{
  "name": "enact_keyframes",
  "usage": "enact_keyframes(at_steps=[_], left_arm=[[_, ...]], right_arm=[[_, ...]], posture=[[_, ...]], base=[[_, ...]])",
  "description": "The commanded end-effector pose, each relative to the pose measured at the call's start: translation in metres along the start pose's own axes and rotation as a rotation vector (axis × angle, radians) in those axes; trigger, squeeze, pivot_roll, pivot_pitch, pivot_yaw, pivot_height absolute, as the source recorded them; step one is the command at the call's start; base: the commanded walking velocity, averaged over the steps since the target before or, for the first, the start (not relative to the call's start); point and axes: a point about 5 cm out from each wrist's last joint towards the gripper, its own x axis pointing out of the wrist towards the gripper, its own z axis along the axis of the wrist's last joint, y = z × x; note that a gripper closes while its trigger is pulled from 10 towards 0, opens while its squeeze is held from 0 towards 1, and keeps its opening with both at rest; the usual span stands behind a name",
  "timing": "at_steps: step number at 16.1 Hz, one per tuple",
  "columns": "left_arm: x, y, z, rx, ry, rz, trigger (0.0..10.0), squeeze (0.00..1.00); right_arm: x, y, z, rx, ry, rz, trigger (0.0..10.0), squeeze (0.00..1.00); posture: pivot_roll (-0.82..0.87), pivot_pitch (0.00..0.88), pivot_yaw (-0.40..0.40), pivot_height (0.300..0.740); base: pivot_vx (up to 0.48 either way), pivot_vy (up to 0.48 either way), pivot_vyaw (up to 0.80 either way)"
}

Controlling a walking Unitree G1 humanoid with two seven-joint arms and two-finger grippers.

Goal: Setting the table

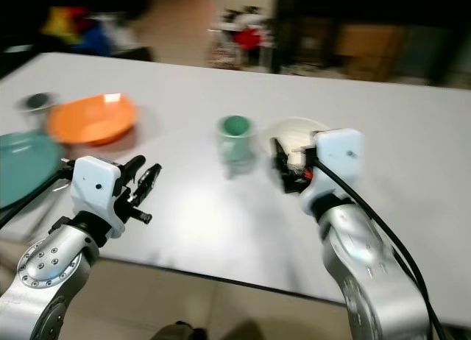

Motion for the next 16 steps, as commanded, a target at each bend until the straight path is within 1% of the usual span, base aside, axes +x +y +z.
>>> enact_keyframes(at_steps=[1,3,4,6,9,11,12,14,16], left_arm=[[0.003,-0.001,0.003,0.006,-0.017,0.001,10.0,0.0],[0.003,-0.002,0.0,-0.002,-0.01,0.0,10.0,0.0],[0.003,-0.003,-0.001,-0.014,-0.002,-0.003,10.0,0.0],[0.005,0.0,-0.003,-0.007,0.008,0.009,10.0,0.0],[0.006,-0.002,-0.004,-0.011,0.009,0.002,10.0,0.0],[0.009,-0.003,-0.005,-0.005,0.014,0.004,10.0,0.0],[0.009,-0.004,-0.001,-0.031,0.002,0.011,10.0,0.0],[0.007,-0.001,-0.002,-0.036,0.007,0.03,10.0,0.0],[0.005,-0.004,-0.003,-0.027,0.009,0.003,10.0,0.0]], right_arm=[[-0.004,-0.007,0.002,0.002,-0.025,-0.057,10.0,1.0],[-0.007,-0.005,-0.001,0.036,-0.017,-0.074,10.0,1.0],[-0.01,-0.002,-0.006,0.051,0.003,-0.041,10.0,1.0],[-0.011,0.003,-0.01,0.035,0.005,-0.001,10.0,1.0],[-0.01,0.01,-0.018,0.039,0.027,0.048,10.0,1.0],[-0.009,0.013,-0.019,0.034,0.031,0.057,10.0,1.0],[-0.008,0.013,-0.019,0.042,0.03,0.058,10.0,1.0],[-0.006,0.015,-0.022,0.064,0.033,0.061,10.0,1.0],[-0.006,0.019,-0.024,0.068,0.04,0.086,10.0,1.0]], posture=[[0.07,0.0,0.078,0.74],[0.06,0.0,0.085,0.74],[0.06,0.0,0.082,0.74],[0.05,0.0,0.082,0.74],[0.05,0.0,0.089,0.74],[0.05,0.0,0.099,0.74],[0.06,0.0,0.082,0.74],[0.07,0.0,0.083,0.74],[0.08,0.0,0.076,0.74]], base=[[0.0,0.0,0.8],[0.0,0.0,0.8],[0.0,0.0,0.8],[0.0,0.0,0.8],[0.0,0.0,0.8],[0.0,0.0,0.8],[0.0,0.0,0.8],[0.0,0.0,0.8],[0.0,0.0,0.8]])
